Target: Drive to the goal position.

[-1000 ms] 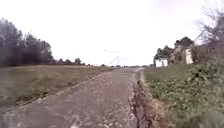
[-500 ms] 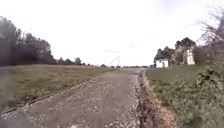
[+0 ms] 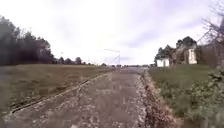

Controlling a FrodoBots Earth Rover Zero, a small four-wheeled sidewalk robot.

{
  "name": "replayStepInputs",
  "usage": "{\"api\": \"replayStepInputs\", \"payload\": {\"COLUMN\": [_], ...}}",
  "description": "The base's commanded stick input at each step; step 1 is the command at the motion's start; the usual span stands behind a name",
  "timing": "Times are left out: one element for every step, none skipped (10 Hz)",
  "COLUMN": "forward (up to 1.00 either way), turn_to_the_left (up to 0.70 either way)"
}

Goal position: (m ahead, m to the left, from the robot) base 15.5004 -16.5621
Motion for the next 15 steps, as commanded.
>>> {"api": "replayStepInputs", "payload": {"forward": [0.67,0.66,0.65,0.63,0.63,0.62,0.62,0.62,0.62,0.62,0.62,0.62,0.66,0.69,0.70], "turn_to_the_left": [0.00,0.00,0.00,0.00,0.00,0.00,0.00,0.00,0.00,0.00,0.00,0.00,0.00,0.00,0.00]}}
